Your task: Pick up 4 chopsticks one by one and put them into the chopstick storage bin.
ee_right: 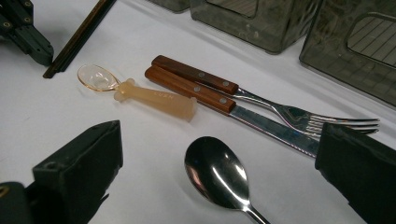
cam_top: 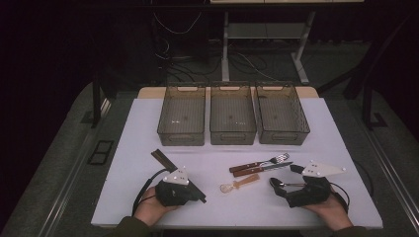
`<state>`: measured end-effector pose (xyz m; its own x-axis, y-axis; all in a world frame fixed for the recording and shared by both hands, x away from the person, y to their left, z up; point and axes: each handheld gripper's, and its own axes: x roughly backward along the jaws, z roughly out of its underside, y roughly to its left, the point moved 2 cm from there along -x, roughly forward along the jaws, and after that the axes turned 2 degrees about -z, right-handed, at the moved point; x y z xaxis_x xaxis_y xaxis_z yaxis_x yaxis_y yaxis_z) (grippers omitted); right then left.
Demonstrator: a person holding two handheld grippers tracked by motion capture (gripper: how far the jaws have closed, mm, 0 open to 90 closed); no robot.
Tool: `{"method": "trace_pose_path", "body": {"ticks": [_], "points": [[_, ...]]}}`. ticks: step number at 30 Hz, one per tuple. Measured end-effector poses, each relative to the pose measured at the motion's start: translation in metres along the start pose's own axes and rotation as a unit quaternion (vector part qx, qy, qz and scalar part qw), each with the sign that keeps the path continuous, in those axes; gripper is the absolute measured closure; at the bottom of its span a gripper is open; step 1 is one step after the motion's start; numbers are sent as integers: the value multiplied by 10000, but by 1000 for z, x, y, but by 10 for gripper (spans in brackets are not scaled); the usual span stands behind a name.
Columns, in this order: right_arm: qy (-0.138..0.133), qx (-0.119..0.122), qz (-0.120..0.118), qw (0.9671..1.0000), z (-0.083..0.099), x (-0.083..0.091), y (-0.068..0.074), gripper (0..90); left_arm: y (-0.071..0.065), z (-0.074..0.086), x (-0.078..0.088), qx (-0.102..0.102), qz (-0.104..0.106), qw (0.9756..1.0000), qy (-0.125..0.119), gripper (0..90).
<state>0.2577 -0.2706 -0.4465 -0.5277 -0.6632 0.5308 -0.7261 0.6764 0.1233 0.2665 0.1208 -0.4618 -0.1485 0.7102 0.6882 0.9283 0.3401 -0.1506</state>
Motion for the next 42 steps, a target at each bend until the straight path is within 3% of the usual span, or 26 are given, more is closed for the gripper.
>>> {"method": "trace_pose_path", "body": {"ticks": [14,42], "points": [[-5,-7,-2,10000,0,0,0,11,0,-2,-3,-3,31,10000,-7,895],[-19,-15,20,10000,0,0,-1,11,-1,-13,-16,-260,-138,9996,38,896]]}}
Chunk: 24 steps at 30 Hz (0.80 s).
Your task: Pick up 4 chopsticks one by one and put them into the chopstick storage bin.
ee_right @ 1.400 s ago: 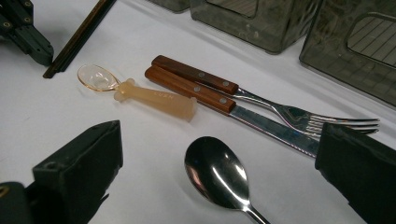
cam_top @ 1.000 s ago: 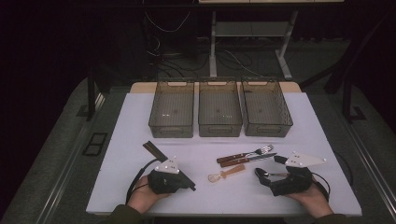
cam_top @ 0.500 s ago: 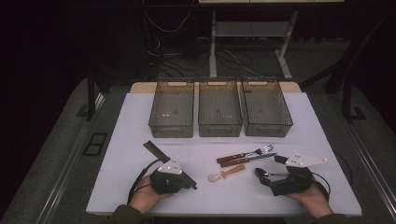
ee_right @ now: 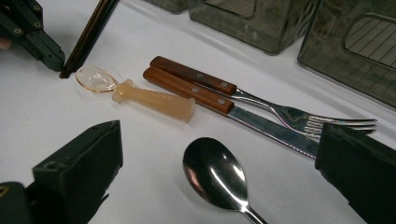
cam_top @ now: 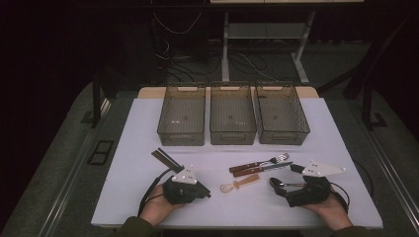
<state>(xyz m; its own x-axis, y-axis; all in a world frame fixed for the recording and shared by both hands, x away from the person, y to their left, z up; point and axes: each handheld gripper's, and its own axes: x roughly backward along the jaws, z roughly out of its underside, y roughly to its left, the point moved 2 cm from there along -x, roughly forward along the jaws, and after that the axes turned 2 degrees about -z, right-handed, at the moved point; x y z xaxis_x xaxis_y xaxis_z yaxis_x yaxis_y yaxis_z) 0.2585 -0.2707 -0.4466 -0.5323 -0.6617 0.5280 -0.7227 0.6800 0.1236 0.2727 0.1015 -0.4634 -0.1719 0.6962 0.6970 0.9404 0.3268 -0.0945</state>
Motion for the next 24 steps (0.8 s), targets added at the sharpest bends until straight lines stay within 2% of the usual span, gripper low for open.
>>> {"method": "trace_pose_path", "body": {"ticks": [24], "points": [[-2,2,-12,10000,0,0,0,11,6,-13,-11,-119,-172,9998,-24,896]]}}
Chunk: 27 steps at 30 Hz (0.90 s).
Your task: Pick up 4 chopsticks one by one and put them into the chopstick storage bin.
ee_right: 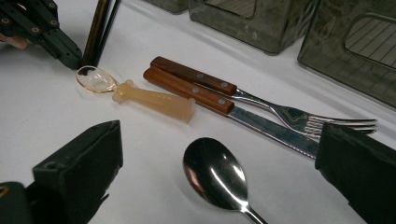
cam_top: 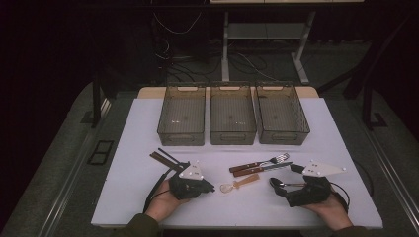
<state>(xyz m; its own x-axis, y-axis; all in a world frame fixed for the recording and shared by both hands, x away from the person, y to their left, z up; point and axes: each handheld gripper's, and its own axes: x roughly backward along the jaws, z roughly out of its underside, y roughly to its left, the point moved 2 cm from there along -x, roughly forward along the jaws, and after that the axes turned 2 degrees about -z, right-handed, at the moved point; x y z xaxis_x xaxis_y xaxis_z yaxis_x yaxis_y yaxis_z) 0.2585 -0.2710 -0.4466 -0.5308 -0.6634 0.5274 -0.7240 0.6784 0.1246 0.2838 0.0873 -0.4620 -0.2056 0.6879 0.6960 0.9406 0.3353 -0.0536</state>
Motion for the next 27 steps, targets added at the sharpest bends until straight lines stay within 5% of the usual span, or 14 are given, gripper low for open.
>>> {"method": "trace_pose_path", "body": {"ticks": [27], "points": [[0,0,-11,10000,0,0,0,11,13,-12,-13,-25,-192,9998,-33,896]]}}
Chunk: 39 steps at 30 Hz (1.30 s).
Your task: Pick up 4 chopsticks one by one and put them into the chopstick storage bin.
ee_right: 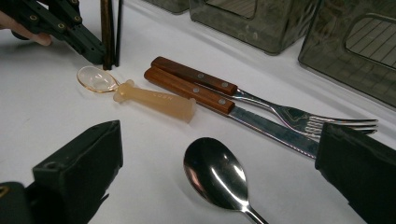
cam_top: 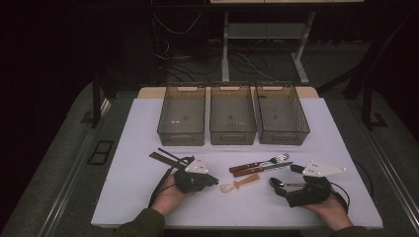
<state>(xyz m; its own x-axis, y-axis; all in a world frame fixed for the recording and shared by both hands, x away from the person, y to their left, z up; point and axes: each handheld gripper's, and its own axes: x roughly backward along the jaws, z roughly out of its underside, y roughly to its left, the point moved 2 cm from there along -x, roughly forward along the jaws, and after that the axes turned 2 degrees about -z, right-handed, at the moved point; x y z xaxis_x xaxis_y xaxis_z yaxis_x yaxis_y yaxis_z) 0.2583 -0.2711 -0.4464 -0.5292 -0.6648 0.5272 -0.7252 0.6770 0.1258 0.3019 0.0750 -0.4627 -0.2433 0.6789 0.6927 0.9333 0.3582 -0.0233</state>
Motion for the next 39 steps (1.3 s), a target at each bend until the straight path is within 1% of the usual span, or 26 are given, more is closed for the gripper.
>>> {"method": "trace_pose_path", "body": {"ticks": [14,16,19,28,36,38,39], "points": [[1,8,-10,10000,0,0,0,11,9,-5,-6,-4,-96,9999,-39,896],[4,7,-10,10000,0,0,0,11,9,-6,-7,55,-107,9999,-81,896],[5,12,-10,10000,0,0,0,11,12,-6,-8,39,-119,9999,-61,896],[5,7,-15,10000,0,0,0,11,18,-10,-12,54,-189,9998,-102,896],[6,2,-23,10000,0,0,0,10,25,-13,-16,115,-239,9995,-141,896],[2,4,-24,10000,0,0,0,11,27,-13,-16,82,-244,9996,-119,896],[1,4,-23,10000,0,0,0,11,28,-14,-17,119,-258,9995,-145,896]]}}
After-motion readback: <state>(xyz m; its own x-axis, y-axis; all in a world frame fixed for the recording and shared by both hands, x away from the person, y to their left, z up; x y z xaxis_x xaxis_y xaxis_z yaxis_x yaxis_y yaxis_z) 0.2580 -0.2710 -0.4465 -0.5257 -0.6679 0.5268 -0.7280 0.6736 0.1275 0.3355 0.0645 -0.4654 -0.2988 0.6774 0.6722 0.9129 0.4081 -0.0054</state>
